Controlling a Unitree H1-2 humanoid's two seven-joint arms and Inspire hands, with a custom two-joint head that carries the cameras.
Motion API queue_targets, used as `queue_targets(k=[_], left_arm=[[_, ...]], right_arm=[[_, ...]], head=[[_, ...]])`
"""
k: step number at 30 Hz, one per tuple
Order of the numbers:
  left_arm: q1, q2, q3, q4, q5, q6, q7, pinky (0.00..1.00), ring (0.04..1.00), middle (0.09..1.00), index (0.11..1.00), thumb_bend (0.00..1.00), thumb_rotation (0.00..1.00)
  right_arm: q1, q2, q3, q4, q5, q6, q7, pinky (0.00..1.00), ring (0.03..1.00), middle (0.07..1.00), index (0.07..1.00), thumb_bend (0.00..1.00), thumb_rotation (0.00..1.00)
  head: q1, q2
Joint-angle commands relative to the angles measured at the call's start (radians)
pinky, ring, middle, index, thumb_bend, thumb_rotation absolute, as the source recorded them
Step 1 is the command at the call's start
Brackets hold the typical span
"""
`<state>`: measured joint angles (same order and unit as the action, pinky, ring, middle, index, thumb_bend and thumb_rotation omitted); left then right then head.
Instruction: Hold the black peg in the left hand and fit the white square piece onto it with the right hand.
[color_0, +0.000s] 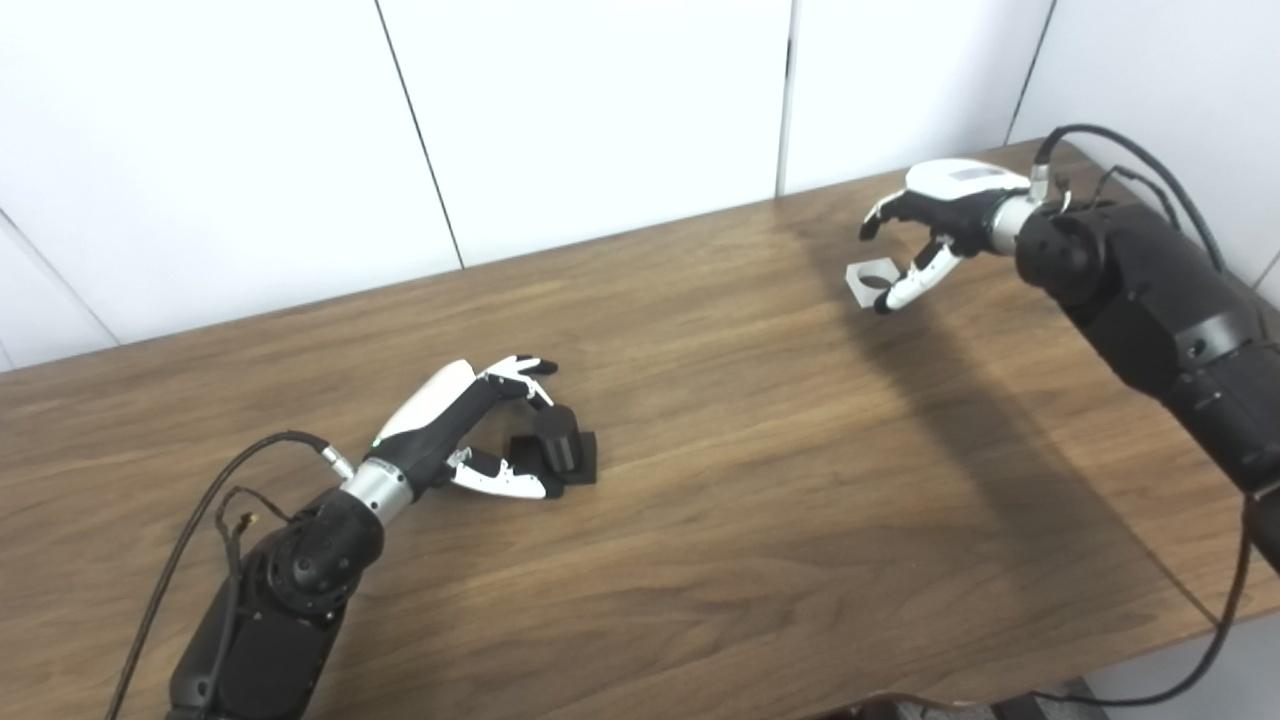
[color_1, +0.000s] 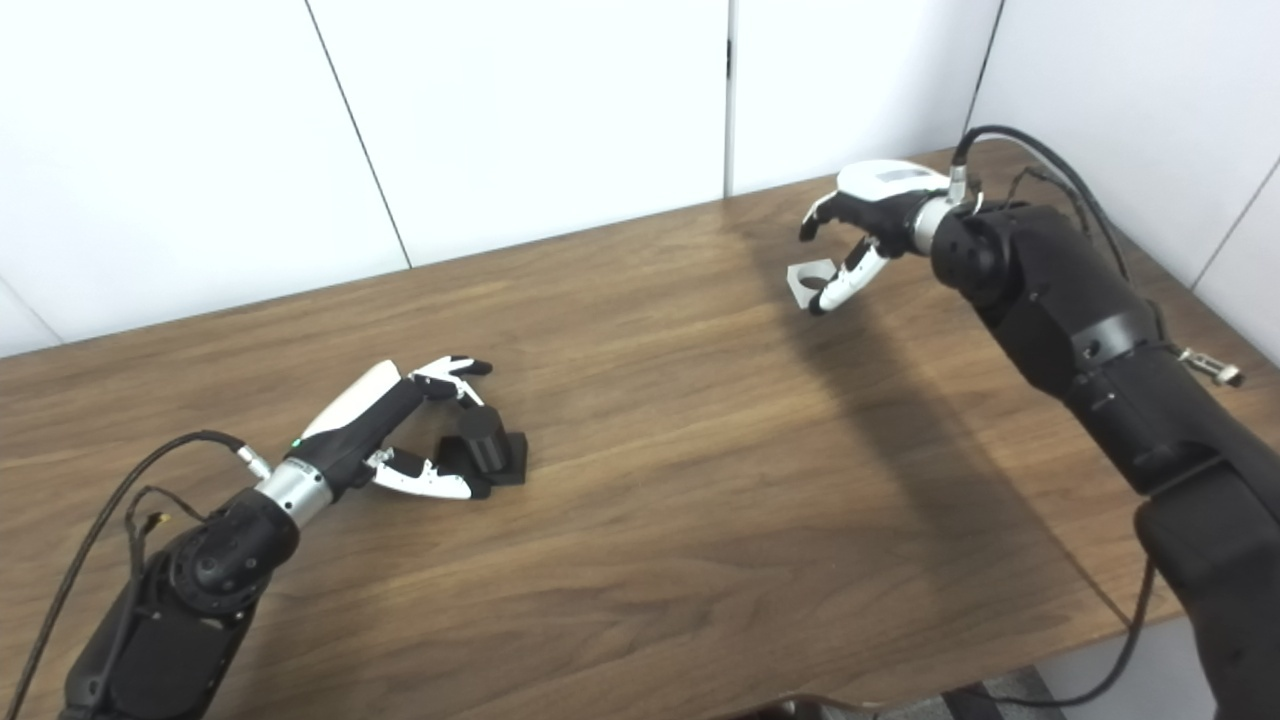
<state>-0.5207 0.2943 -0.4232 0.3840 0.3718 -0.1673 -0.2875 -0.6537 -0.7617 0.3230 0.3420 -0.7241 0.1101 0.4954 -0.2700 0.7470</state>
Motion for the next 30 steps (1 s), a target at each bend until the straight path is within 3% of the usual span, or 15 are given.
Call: queue_targets(k=[1, 30], left_arm=[[0.037, 0.034, -0.016, 0.055, 0.042, 0.07, -0.045, 0.94, 0.977, 0.917, 0.492, 0.52, 0.07], [0.048, 0.041, -0.012, 0.038, 0.044, 0.078, -0.052, 0.93, 0.976, 0.916, 0.492, 0.52, 0.07]], right_arm=[[-0.061, -0.018, -0.004, -0.008, -0.024, 0.007, -0.011, 0.71, 0.886, 0.891, 0.805, 0.81, 0.37], [-0.056, -0.018, -0.002, 0.077, -0.043, -0.029, -0.07, 0.7, 0.843, 0.844, 0.776, 0.78, 0.31]], head=[[0.001, 0.002], [0.012, 0.008]])
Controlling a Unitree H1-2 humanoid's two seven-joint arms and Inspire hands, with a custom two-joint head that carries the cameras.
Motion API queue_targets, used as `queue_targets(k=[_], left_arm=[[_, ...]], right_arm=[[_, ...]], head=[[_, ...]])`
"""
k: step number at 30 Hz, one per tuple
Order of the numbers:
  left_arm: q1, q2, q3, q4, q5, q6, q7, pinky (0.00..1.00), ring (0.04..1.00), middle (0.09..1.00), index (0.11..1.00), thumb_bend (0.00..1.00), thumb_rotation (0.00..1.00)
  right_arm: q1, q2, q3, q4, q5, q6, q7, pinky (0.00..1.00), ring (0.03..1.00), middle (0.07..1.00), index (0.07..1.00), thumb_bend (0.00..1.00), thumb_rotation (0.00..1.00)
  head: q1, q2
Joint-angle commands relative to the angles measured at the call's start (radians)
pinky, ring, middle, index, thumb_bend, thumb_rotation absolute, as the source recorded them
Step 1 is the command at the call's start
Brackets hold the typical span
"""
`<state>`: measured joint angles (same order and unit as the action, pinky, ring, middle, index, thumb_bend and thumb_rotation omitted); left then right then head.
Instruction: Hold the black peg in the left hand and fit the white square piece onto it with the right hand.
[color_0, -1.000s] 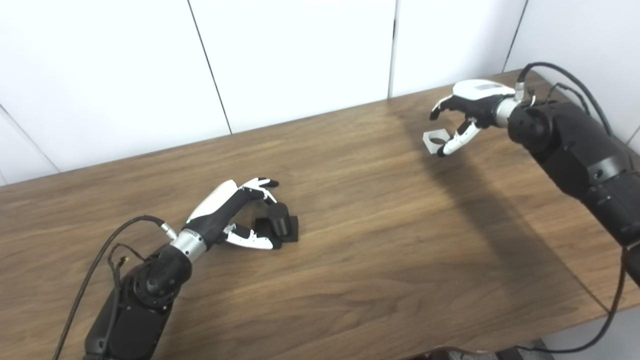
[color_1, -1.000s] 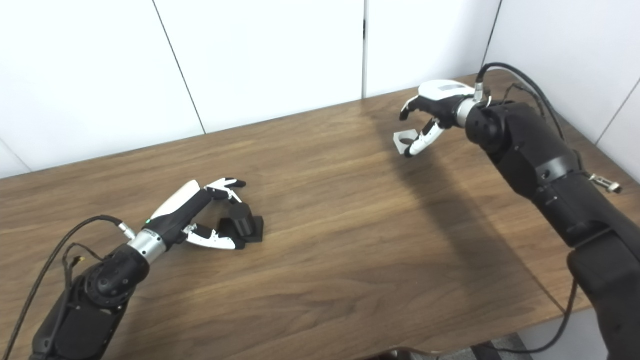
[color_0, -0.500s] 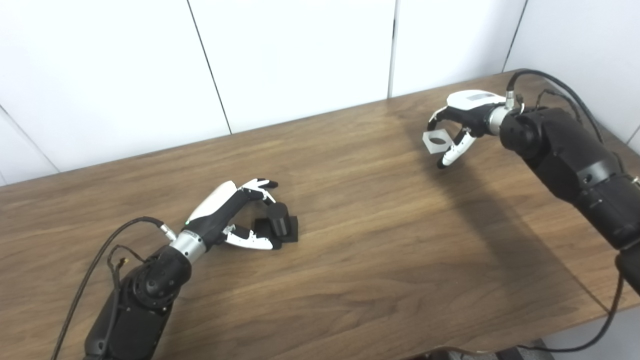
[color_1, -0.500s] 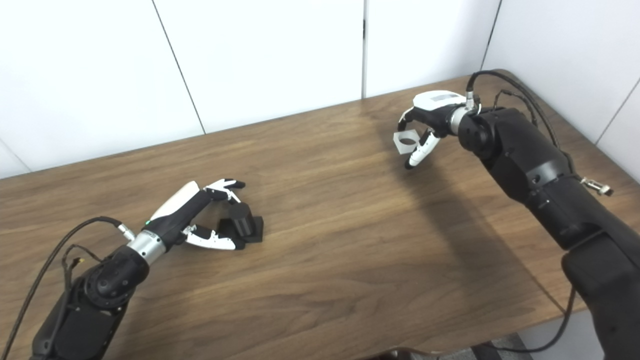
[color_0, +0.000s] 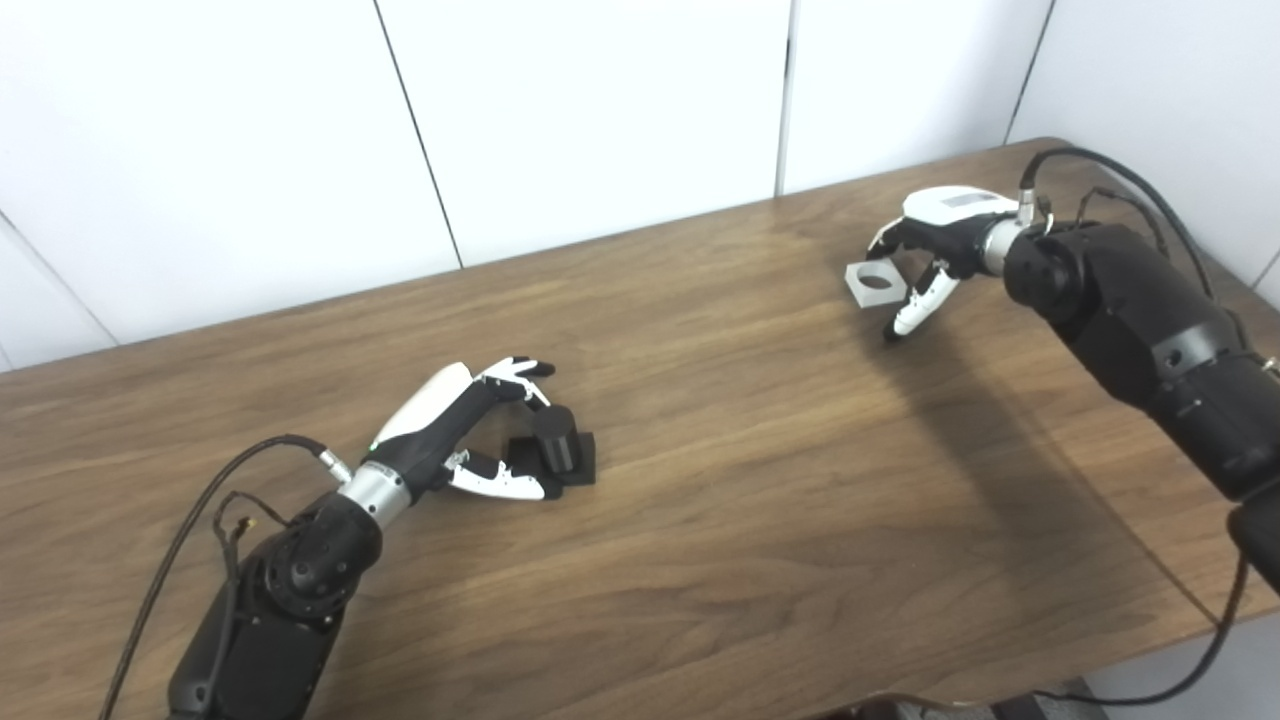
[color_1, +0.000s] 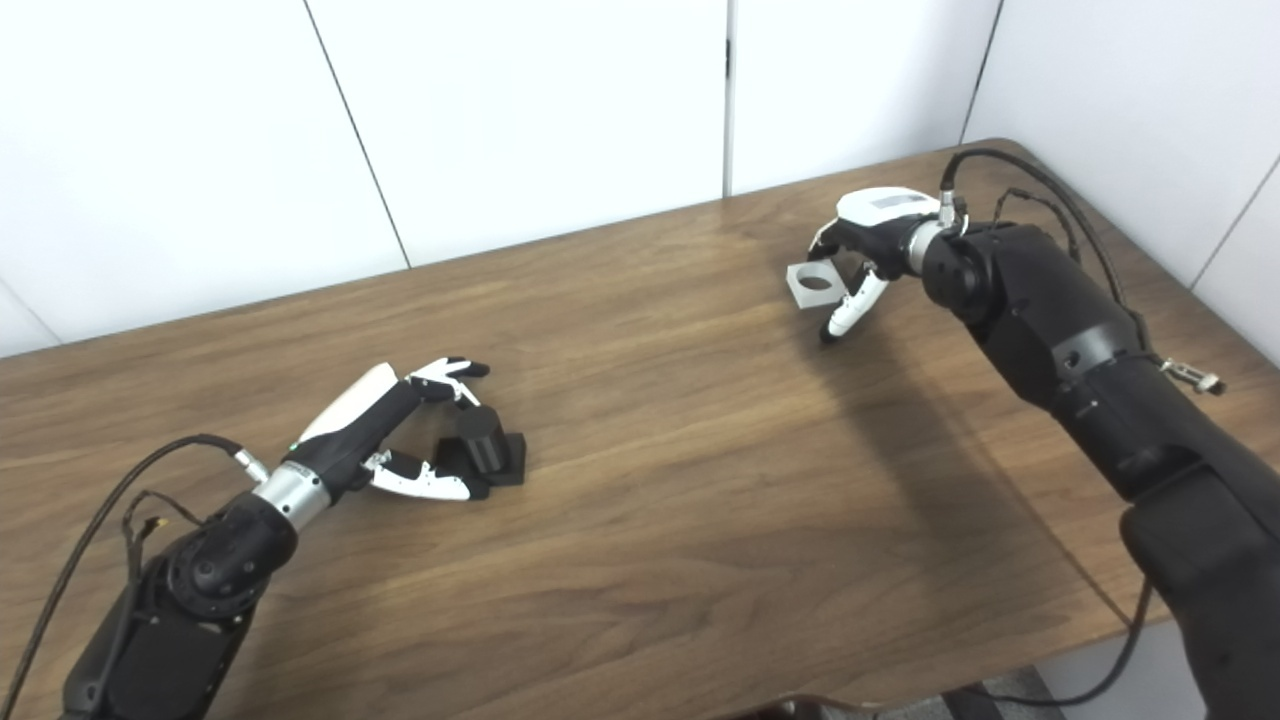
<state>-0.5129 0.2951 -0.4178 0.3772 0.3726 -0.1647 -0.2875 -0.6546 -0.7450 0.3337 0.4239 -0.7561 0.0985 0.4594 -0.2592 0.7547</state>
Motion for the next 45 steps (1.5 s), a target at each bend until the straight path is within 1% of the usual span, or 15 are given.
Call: queue_targets(k=[1, 4, 7, 11, 12, 17, 18, 19, 20, 22, 27, 32, 38, 45], left_arm=[[0.04, 0.04, -0.017, 0.045, 0.044, 0.075, -0.051, 0.93, 0.975, 0.916, 0.493, 0.52, 0.07], [0.04, 0.042, -0.016, 0.042, 0.042, 0.077, -0.053, 0.93, 0.974, 0.915, 0.492, 0.52, 0.07], [0.04, 0.042, -0.015, 0.034, 0.041, 0.085, -0.056, 0.92, 0.973, 0.916, 0.492, 0.52, 0.07], [0.042, 0.042, -0.013, 0.024, 0.038, 0.094, -0.061, 0.93, 0.978, 0.92, 0.493, 0.52, 0.07], [0.042, 0.042, -0.013, 0.023, 0.038, 0.096, -0.062, 0.94, 0.981, 0.922, 0.493, 0.52, 0.07], [0.043, 0.04, -0.016, 0.021, 0.04, 0.099, -0.06, 0.94, 0.979, 0.92, 0.493, 0.52, 0.07], [0.043, 0.039, -0.017, 0.021, 0.041, 0.099, -0.058, 0.94, 0.978, 0.919, 0.493, 0.52, 0.07], [0.043, 0.039, -0.018, 0.023, 0.042, 0.097, -0.057, 0.94, 0.976, 0.918, 0.493, 0.52, 0.07], [0.043, 0.039, -0.019, 0.023, 0.044, 0.096, -0.056, 0.94, 0.974, 0.918, 0.493, 0.52, 0.07], [0.043, 0.038, -0.019, 0.024, 0.044, 0.094, -0.053, 0.93, 0.971, 0.916, 0.493, 0.52, 0.07], [0.045, 0.038, -0.015, 0.017, 0.039, 0.1, -0.057, 0.94, 0.973, 0.916, 0.492, 0.52, 0.07], [0.047, 0.04, -0.014, 0.01, 0.039, 0.109, -0.06, 0.93, 0.972, 0.916, 0.492, 0.52, 0.07], [0.045, 0.04, -0.015, 0.021, 0.04, 0.095, -0.055, 0.92, 0.97, 0.916, 0.492, 0.52, 0.07], [0.042, 0.037, -0.016, 0.023, 0.042, 0.099, -0.054, 0.93, 0.974, 0.915, 0.492, 0.52, 0.07]], right_arm=[[-0.056, -0.036, -0.013, -0.001, -0.011, -0.019, -0.036, 0.69, 0.84, 0.842, 0.774, 0.78, 0.31], [-0.054, -0.035, -0.015, 0.003, -0.01, -0.024, -0.047, 0.69, 0.83, 0.834, 0.768, 0.77, 0.3], [-0.055, -0.029, -0.01, 0.023, -0.02, -0.036, -0.081, 0.67, 0.811, 0.818, 0.751, 0.76, 0.28], [-0.056, -0.018, -0.003, 0.043, -0.03, -0.046, -0.126, 0.65, 0.787, 0.807, 0.717, 0.71, 0.24], [-0.056, -0.015, -0.002, 0.048, -0.033, -0.046, -0.138, 0.64, 0.774, 0.796, 0.69, 0.7, 0.21], [-0.057, -0.004, 0.002, 0.057, -0.031, -0.039, -0.166, 0.63, 0.756, 0.787, 0.658, 0.68, 0.16], [-0.057, -0.002, 0.002, 0.059, -0.031, -0.038, -0.171, 0.63, 0.753, 0.784, 0.622, 0.65, 0.15], [-0.058, 0.0, 0.001, 0.064, -0.03, -0.041, -0.181, 0.63, 0.749, 0.78, 0.561, 0.58, 0.15], [-0.058, 0.002, 0.001, 0.068, -0.029, -0.044, -0.188, 0.62, 0.74, 0.774, 0.522, 0.54, 0.14], [-0.058, 0.005, 0.003, 0.076, -0.033, -0.051, -0.212, 0.61, 0.727, 0.766, 0.502, 0.52, 0.14], [-0.055, 0.007, 0.008, 0.085, -0.042, -0.068, -0.25, 0.58, 0.727, 0.761, 0.491, 0.51, 0.14], [-0.05, 0.008, 0.007, 0.078, -0.044, -0.065, -0.252, 0.58, 0.733, 0.758, 0.489, 0.51, 0.14], [-0.043, 0.009, -0.001, 0.076, -0.038, -0.064, -0.261, 0.59, 0.732, 0.756, 0.489, 0.52, 0.14], [-0.029, 0.005, -0.01, 0.065, -0.028, -0.077, -0.284, 0.6, 0.731, 0.748, 0.488, 0.52, 0.14]], head=[[0.002, 0.001], [0.003, 0.003], [0.005, 0.005], [0.009, 0.009], [0.009, 0.009], [0.012, 0.01], [0.013, 0.011], [0.013, 0.011], [0.014, 0.011], [0.017, 0.012], [0.02, 0.015], [0.021, 0.018], [0.019, 0.018], [0.023, 0.018]])
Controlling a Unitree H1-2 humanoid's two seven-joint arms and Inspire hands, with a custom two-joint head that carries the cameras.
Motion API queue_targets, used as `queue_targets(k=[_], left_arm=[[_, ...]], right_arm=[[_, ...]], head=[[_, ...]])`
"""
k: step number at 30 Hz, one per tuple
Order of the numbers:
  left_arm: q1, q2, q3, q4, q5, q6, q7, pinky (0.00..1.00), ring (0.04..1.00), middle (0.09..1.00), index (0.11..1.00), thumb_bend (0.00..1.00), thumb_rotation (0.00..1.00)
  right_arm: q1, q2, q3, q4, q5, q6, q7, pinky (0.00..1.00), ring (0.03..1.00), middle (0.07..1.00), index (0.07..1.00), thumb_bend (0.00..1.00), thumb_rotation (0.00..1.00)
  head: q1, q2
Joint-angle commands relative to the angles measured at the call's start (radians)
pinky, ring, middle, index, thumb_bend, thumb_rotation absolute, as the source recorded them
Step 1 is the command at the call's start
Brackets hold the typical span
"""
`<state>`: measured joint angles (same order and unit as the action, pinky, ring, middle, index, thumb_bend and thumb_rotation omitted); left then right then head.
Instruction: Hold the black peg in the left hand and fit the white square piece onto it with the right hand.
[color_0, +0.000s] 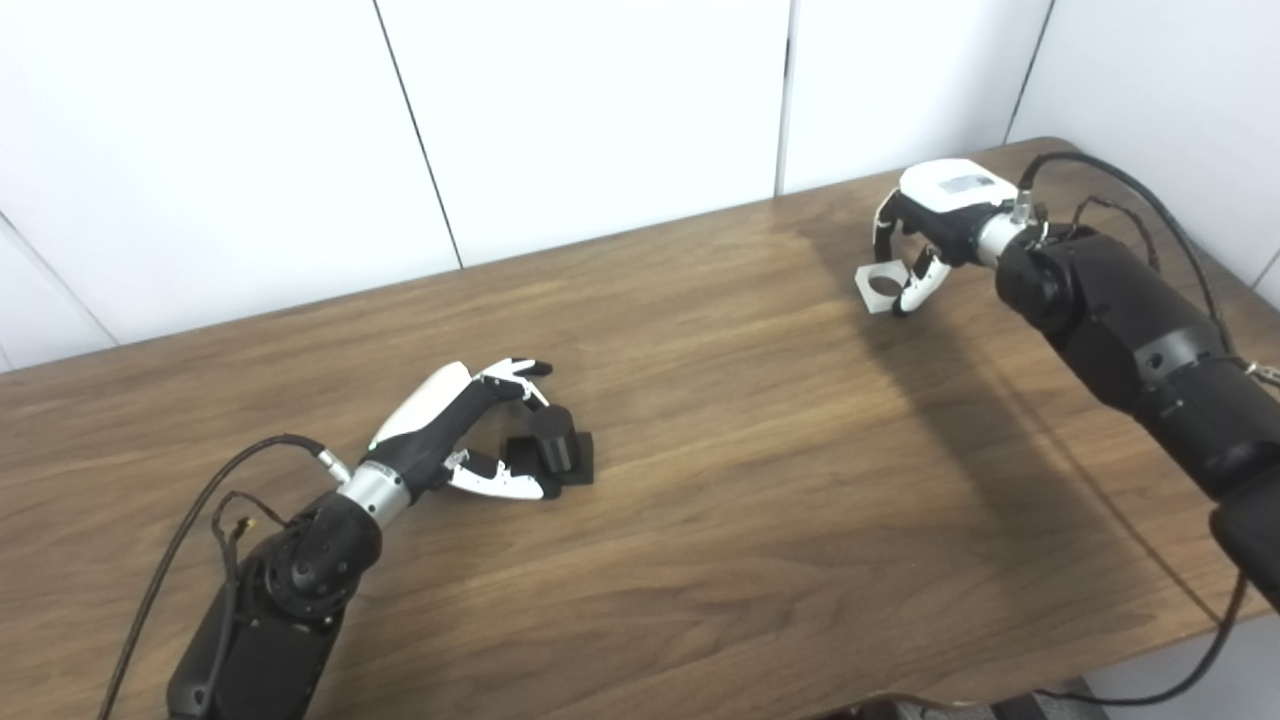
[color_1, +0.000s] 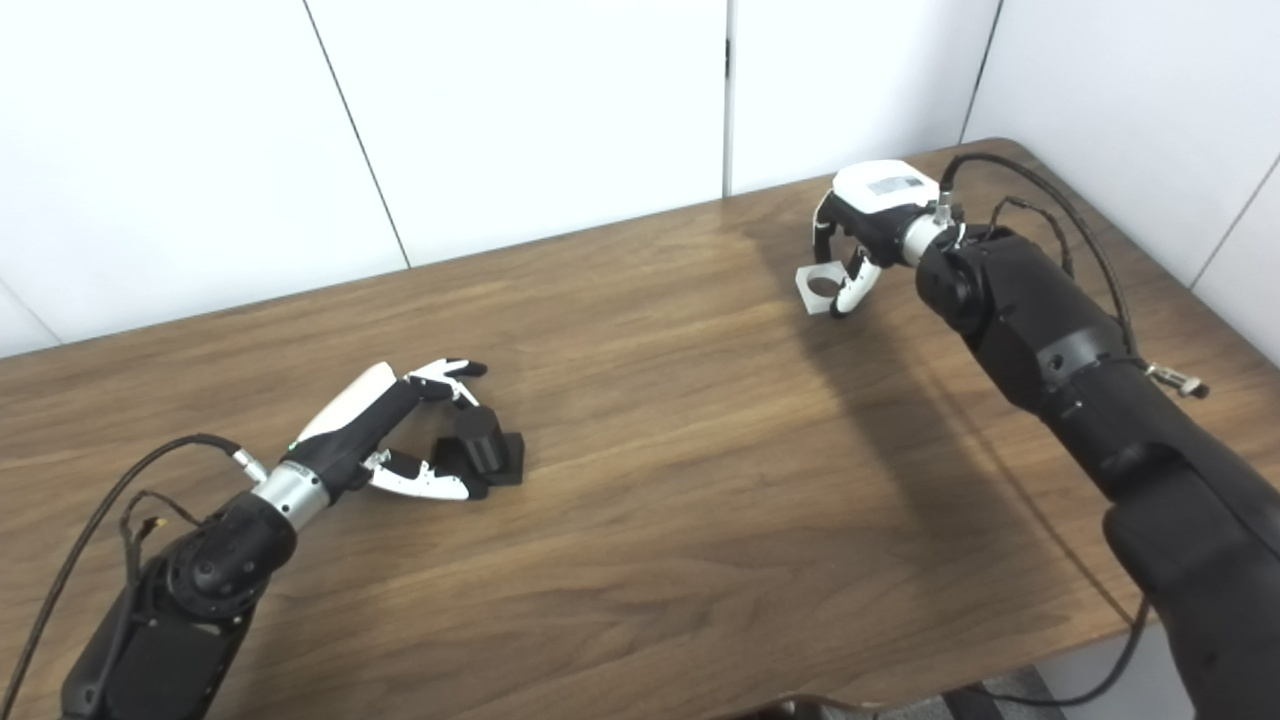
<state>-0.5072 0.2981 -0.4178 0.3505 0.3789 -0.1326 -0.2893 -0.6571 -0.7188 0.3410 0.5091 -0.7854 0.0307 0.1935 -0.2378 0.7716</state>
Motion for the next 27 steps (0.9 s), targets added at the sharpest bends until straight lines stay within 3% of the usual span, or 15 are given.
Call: queue_targets(k=[1, 14, 27], left_arm=[[0.036, 0.034, -0.017, 0.049, 0.037, 0.067, -0.052, 0.93, 0.974, 0.914, 0.492, 0.52, 0.07], [0.034, 0.029, -0.02, 0.053, 0.038, 0.066, -0.052, 0.93, 0.972, 0.914, 0.492, 0.52, 0.07], [0.034, 0.026, -0.023, 0.053, 0.042, 0.062, -0.047, 0.92, 0.97, 0.913, 0.492, 0.52, 0.07]], right_arm=[[-0.024, -0.021, -0.019, -0.026, 0.003, -0.008, -0.019, 0.6, 0.736, 0.749, 0.488, 0.52, 0.14], [-0.006, -0.037, -0.084, -0.122, 0.04, -0.05, -0.066, 0.7, 0.762, 0.739, 0.486, 0.52, 0.13], [-0.004, -0.037, -0.134, -0.212, 0.07, -0.08, -0.059, 0.65, 0.744, 0.727, 0.483, 0.52, 0.13]], head=[[0.001, 0.001], [0.0, -0.002], [0.014, 0.002]])
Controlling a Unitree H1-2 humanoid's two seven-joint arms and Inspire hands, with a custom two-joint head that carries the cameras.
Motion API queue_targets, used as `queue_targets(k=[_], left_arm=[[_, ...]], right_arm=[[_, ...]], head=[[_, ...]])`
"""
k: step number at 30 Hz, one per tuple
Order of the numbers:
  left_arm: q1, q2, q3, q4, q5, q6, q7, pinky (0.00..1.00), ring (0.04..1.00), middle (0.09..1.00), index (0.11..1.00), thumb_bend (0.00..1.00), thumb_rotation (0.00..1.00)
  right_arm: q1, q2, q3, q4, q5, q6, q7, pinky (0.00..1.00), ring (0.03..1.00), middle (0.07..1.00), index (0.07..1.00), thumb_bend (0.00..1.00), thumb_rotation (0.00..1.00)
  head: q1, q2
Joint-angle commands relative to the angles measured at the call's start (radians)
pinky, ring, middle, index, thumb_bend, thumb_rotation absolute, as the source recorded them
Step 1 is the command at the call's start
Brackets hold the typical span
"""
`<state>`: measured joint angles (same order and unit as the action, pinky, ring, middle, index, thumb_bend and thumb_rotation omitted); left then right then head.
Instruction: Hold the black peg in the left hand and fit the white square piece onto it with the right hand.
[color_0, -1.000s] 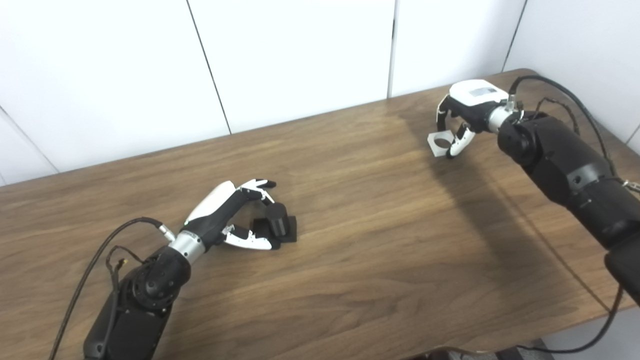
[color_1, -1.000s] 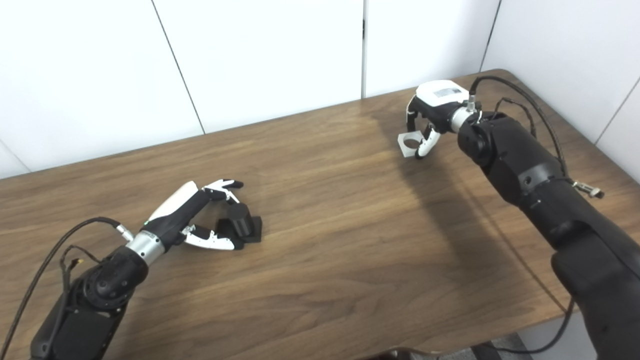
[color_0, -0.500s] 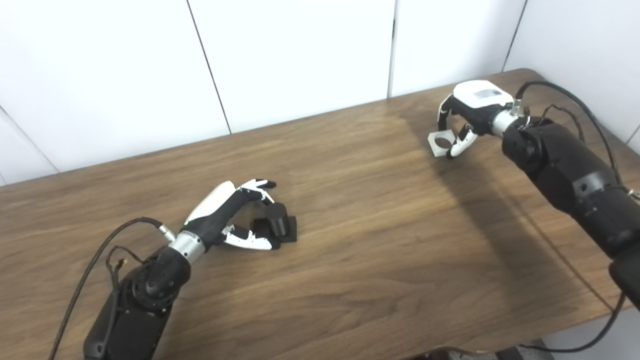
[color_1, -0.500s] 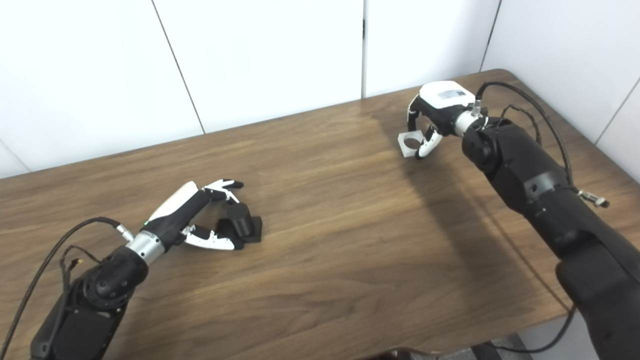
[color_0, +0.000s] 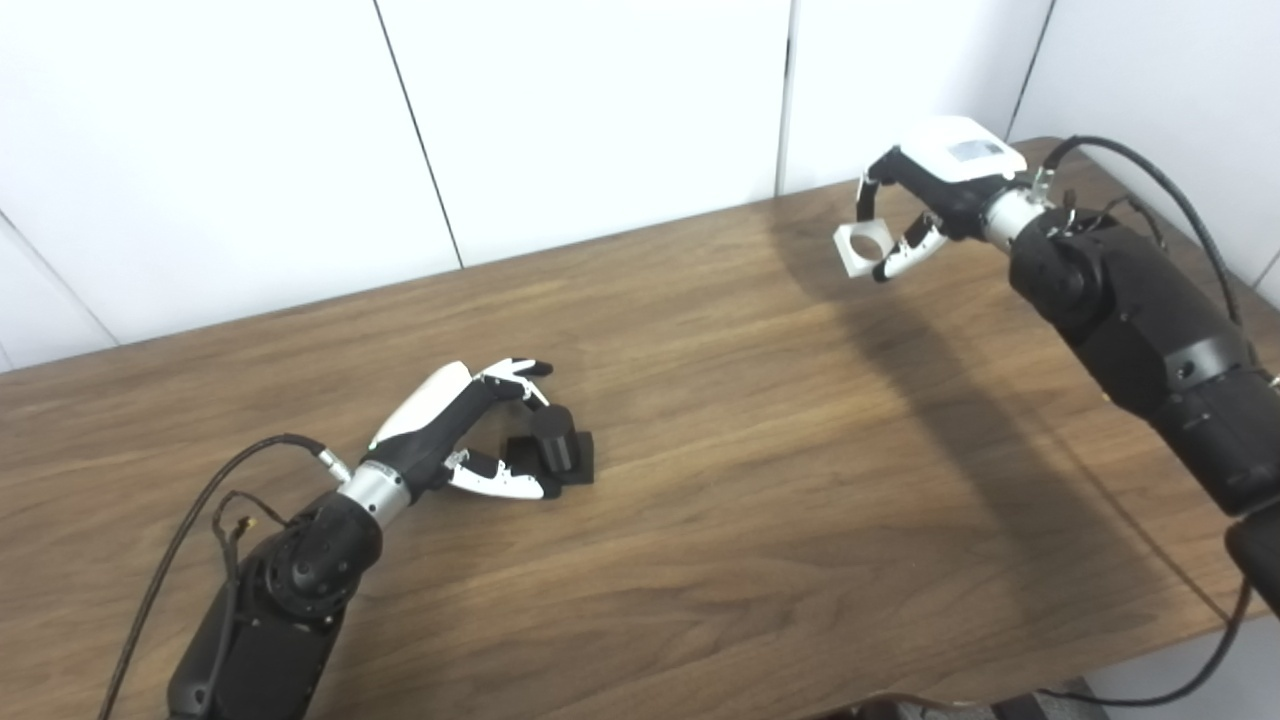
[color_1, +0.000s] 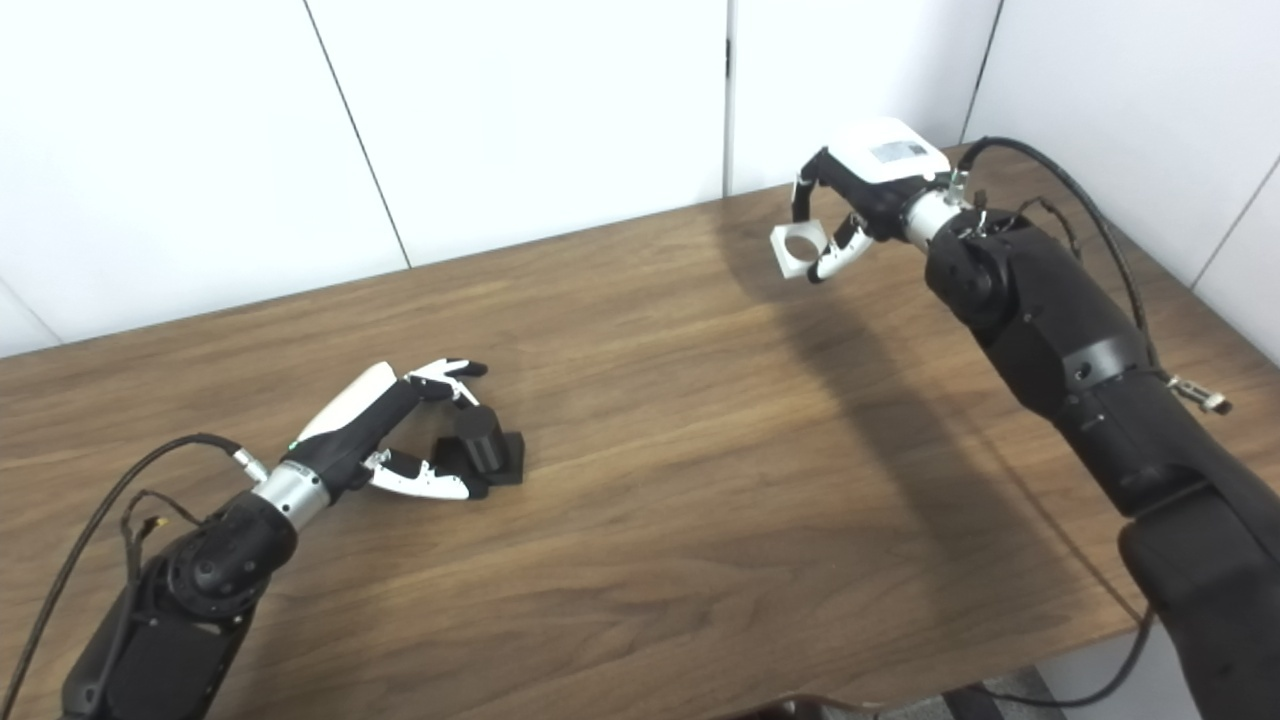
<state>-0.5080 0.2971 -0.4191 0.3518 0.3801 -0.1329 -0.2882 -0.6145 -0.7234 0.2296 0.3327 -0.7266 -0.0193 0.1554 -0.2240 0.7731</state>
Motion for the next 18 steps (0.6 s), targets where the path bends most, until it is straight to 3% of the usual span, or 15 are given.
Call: queue_targets(k=[1, 6, 18], left_arm=[[0.035, 0.027, -0.021, 0.051, 0.041, 0.066, -0.05, 0.92, 0.97, 0.913, 0.492, 0.52, 0.07], [0.036, 0.022, -0.02, 0.045, 0.034, 0.074, -0.056, 0.94, 0.973, 0.913, 0.492, 0.52, 0.07], [0.029, 0.003, -0.025, 0.057, 0.039, 0.074, -0.046, 0.94, 0.971, 0.917, 0.491, 0.52, 0.07]], right_arm=[[-0.046, -0.031, -0.026, -0.048, 0.014, -0.027, -0.013, 0.65, 0.743, 0.727, 0.483, 0.52, 0.13], [-0.048, -0.028, -0.024, -0.096, 0.013, -0.012, 0.024, 0.65, 0.748, 0.732, 0.483, 0.52, 0.13], [-0.05, -0.004, -0.017, -0.223, 0.036, -0.055, 0.077, 0.62, 0.732, 0.728, 0.482, 0.52, 0.13]], head=[[0.005, 0.003], [0.03, 0.005], [0.116, 0.011]])
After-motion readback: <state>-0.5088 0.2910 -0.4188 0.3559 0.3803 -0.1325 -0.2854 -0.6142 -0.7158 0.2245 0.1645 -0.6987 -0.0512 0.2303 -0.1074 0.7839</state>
